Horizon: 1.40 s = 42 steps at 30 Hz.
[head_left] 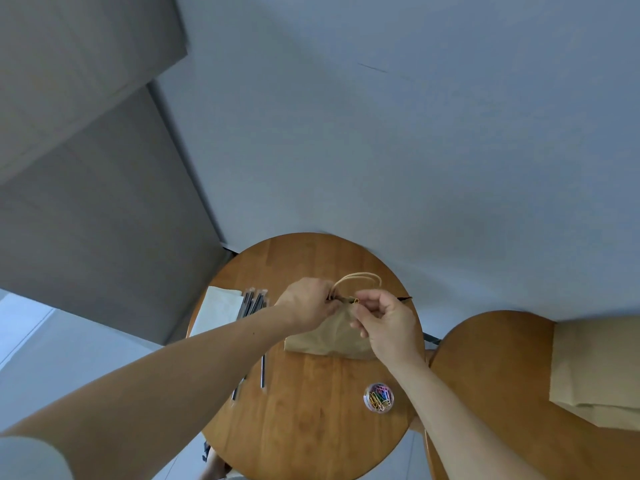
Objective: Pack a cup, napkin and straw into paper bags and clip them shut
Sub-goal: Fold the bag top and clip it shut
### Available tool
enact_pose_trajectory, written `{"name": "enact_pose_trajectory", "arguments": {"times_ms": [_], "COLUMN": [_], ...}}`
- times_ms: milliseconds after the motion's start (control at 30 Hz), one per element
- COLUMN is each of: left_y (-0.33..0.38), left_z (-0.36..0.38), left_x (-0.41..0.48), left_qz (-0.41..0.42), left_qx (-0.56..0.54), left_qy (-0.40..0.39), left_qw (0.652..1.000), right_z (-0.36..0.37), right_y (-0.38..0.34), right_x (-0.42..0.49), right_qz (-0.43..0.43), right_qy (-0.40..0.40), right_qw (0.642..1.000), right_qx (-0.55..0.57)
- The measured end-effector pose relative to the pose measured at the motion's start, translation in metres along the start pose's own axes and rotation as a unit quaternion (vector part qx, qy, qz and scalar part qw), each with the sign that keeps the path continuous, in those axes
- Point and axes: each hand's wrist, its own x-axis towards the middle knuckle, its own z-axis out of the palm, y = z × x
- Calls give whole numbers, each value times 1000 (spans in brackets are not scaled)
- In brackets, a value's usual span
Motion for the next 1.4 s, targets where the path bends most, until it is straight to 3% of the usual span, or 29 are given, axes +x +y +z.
{"name": "enact_pose_trajectory", "arguments": {"times_ms": [133, 700, 1067, 1400], "left_y": [-1, -5, -9, -8], "left_z": [3, -1, 3, 3], "left_x": [2, 8, 5, 3], "left_qz": [7, 72, 48, 40], "left_qx": [5, 24, -34, -30], "left_qy": [29, 31, 28, 26], "left_qw": [1000, 997, 998, 998], "right_z": [1, 0, 6, 8], "right_y": [2, 14, 12, 15], "right_x": [14, 46, 49, 41], "right_qz": [-82, -228, -195, -199], "right_qy": [26, -11, -43, -26], "right_qw": [990, 935, 916, 906], "right_qx": [-113, -273, -348, -373]}}
